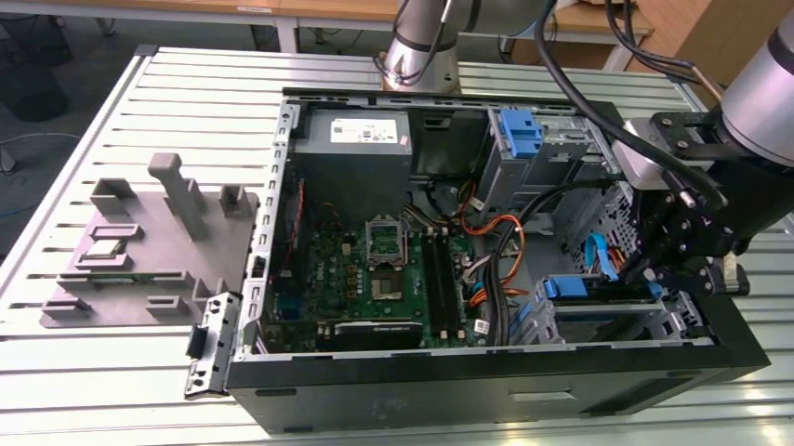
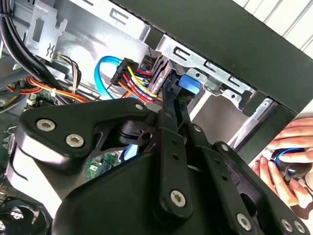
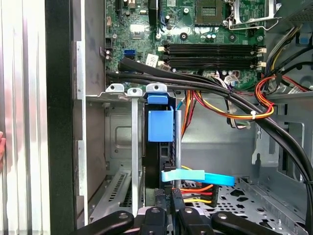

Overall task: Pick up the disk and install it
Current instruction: 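Insert the second disk wire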

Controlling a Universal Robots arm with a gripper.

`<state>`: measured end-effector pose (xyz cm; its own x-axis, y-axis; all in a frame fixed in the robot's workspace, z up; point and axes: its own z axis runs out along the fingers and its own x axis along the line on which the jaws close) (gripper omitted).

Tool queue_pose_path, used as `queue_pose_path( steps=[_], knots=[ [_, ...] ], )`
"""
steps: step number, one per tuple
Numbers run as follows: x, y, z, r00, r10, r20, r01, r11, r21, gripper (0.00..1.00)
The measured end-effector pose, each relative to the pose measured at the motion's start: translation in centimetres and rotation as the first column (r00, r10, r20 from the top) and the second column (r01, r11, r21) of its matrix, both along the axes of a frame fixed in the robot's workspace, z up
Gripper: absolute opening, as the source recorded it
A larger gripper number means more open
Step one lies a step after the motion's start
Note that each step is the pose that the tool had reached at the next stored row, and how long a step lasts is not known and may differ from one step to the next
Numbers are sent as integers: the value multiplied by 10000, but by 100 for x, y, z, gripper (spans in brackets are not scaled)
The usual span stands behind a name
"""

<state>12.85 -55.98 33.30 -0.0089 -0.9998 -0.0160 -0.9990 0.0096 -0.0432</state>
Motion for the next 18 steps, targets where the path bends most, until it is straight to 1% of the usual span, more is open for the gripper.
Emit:
queue_pose_path(
  steps=[8, 13, 18],
  knots=[
    [0, 1, -1, 10000, -2, 0, 2, 10000, 6, 16],
    [0, 1, 21, 10000, -3, 0, 3, 10000, 5, 16],
    [0, 1, 23, 10000, -2, 0, 2, 10000, 4, 16]
  ],
)
